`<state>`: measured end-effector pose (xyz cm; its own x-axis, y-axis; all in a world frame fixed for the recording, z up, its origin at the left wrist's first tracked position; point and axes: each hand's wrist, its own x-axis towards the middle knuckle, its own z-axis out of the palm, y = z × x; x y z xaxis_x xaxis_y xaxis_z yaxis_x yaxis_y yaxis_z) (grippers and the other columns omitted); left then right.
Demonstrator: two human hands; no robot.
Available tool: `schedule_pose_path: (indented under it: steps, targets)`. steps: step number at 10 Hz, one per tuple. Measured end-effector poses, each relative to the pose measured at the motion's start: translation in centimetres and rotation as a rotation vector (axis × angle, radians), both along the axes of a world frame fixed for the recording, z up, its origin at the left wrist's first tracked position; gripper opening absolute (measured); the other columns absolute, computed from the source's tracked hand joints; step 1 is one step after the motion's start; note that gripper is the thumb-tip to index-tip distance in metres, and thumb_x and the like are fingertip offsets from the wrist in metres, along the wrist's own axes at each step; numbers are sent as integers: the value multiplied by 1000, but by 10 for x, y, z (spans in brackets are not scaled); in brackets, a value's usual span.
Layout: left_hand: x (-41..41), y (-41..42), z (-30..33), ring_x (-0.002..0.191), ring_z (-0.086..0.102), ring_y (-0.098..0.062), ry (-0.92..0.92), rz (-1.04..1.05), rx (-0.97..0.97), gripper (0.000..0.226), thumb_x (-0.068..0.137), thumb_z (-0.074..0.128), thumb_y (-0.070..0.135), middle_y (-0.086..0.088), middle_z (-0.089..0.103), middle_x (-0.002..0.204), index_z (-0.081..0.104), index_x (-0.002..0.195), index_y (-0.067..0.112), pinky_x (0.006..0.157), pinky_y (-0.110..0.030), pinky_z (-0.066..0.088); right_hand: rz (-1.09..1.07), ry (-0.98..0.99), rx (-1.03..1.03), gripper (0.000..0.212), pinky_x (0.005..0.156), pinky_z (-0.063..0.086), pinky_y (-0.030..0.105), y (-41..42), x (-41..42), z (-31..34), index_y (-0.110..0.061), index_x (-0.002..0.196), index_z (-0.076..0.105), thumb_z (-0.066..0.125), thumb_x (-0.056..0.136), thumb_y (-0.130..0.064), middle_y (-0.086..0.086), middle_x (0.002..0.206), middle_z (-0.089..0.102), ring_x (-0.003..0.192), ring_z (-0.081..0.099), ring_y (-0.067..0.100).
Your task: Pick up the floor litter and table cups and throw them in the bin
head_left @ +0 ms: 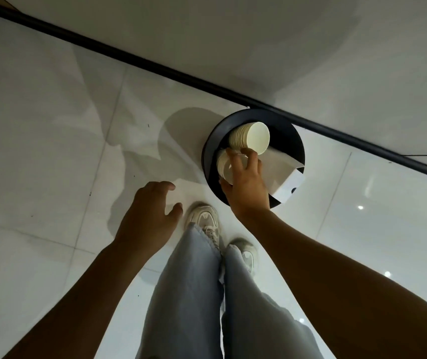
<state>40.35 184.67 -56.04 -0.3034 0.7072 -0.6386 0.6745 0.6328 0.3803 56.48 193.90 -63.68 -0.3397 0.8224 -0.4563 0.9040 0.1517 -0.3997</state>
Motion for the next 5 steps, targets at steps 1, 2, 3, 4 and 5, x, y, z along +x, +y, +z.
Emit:
schedule_pose_path:
  steps: [1, 2, 3, 4, 5]
  targets:
    - [-3, 3, -10, 123, 46, -18, -3, -3, 14, 42, 91, 59, 29, -2, 51, 135, 49, 129, 16, 89, -21, 36, 13, 9, 25, 65, 96, 48, 48, -2, 0, -9, -25, 147, 29, 62, 91, -26, 10, 143, 32, 132, 29, 32]
    - [-1, 5, -12, 124, 45, -19, -4, -11, 4, 42, 92, 58, 30, -3, 51, 135, 49, 130, 16, 92, -23, 39, 47, 4, 25, 68, 97, 46, 49, -1, 4, -10, -26, 147, 28, 64, 90, -29, 10, 146, 32, 132, 29, 33]
    - [3, 7, -2, 125, 44, -19, 9, -27, 4, 42, 92, 58, 30, -3, 49, 136, 47, 131, 16, 92, -24, 39, 75, -3, 0, 75, 103, 42, 50, -2, 10, 1, -27, 147, 25, 68, 86, -28, 9, 152, 25, 137, 24, 33]
    - [7, 10, 24, 125, 44, -19, 4, -31, 0, 42, 92, 57, 30, -3, 49, 136, 47, 131, 17, 88, -22, 37, 27, 16, -39, 79, 103, 43, 49, 0, 15, 36, -28, 150, 19, 67, 87, -28, 10, 156, 14, 141, 21, 34]
    - [14, 12, 65, 124, 44, -19, -1, -37, 30, 42, 93, 56, 30, -2, 49, 136, 47, 132, 17, 89, -24, 39, -17, 55, -43, 80, 101, 45, 48, -1, 30, 85, -29, 150, 15, 66, 88, -29, 9, 157, 11, 141, 23, 35]
